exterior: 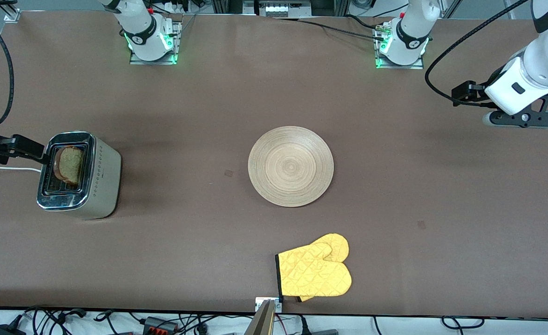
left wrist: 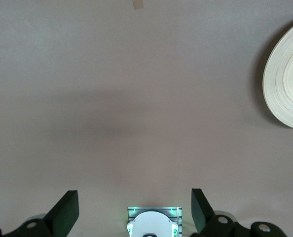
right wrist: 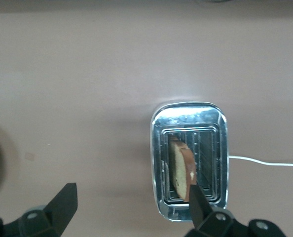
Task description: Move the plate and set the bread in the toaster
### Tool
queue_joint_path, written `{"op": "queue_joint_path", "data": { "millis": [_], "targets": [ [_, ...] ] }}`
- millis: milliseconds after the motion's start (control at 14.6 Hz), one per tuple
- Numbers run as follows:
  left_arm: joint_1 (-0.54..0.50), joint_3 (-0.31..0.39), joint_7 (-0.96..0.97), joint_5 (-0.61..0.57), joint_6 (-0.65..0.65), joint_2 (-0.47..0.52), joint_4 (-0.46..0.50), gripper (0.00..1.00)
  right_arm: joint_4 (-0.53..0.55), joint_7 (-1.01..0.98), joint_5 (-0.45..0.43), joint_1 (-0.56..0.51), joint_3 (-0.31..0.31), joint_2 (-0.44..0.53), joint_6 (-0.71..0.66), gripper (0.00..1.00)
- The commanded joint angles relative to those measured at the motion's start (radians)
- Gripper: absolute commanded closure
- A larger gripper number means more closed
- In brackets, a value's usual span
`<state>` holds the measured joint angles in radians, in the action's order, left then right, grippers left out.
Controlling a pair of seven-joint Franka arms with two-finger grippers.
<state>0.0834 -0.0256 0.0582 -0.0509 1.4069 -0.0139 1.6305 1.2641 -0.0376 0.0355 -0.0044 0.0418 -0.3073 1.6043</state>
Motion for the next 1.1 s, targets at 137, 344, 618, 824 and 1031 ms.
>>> {"op": "queue_joint_path", "data": {
  "millis": [137,344,618,824,1031],
  "targets": [
    [0.004,0.004,0.002,0.013,-0.016,-0.015,-0.038,0.00,0.095,-0.013,-0.011,-0.005,0.014,0.071,0.011,0.00],
    [0.003,0.006,0.003,0.008,0.049,-0.015,-0.037,0.00,0.101,-0.012,-0.014,-0.060,-0.045,0.083,0.010,0.00],
    [0.001,0.006,0.009,0.008,0.078,-0.017,-0.058,0.00,0.226,-0.012,-0.020,-0.055,-0.045,0.170,0.031,0.00],
    [-0.011,0.009,-0.004,0.006,0.092,-0.018,-0.080,0.00,0.458,-0.012,-0.040,-0.048,-0.048,0.331,0.138,0.00],
    [-0.008,0.006,-0.009,0.022,0.148,-0.015,-0.066,0.00,0.472,-0.002,-0.039,-0.048,-0.048,0.356,0.085,0.00]
  ]
}}
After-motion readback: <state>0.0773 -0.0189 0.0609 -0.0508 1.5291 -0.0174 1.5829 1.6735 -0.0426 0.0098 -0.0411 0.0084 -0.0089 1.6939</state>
